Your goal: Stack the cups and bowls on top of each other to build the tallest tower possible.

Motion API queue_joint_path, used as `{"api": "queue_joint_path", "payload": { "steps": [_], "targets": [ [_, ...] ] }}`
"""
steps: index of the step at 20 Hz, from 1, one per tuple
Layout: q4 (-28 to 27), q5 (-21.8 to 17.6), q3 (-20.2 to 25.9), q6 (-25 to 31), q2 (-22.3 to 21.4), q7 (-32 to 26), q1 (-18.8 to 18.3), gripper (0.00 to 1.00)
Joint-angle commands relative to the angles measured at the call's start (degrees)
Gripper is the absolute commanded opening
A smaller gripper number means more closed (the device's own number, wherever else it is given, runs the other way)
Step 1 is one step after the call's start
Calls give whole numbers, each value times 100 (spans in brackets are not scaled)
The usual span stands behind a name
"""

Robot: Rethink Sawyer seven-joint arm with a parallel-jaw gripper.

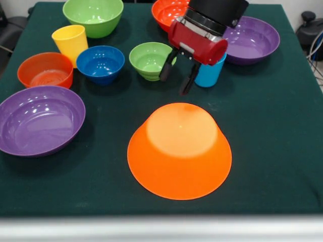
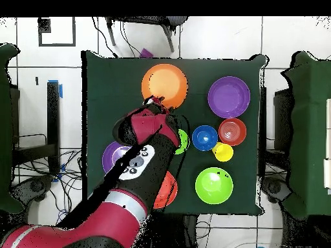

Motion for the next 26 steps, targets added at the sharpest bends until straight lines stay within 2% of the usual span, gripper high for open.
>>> {"api": "queue_joint_path", "payload": {
  "steps": [1,6,11,16,26],
  "targets": [
    [437,-546,1569,1143,-552,-1190,-287,100],
    [696,-704,1975,1144,-756,-1207,-649,100],
    [926,-1043,2369,989,-909,-1393,-1144,100],
    [1059,-1393,2720,1137,-1084,-1598,-1610,100],
    [1797,-1769,3055,1303,-1670,-1400,-2036,100]
  ]
}}
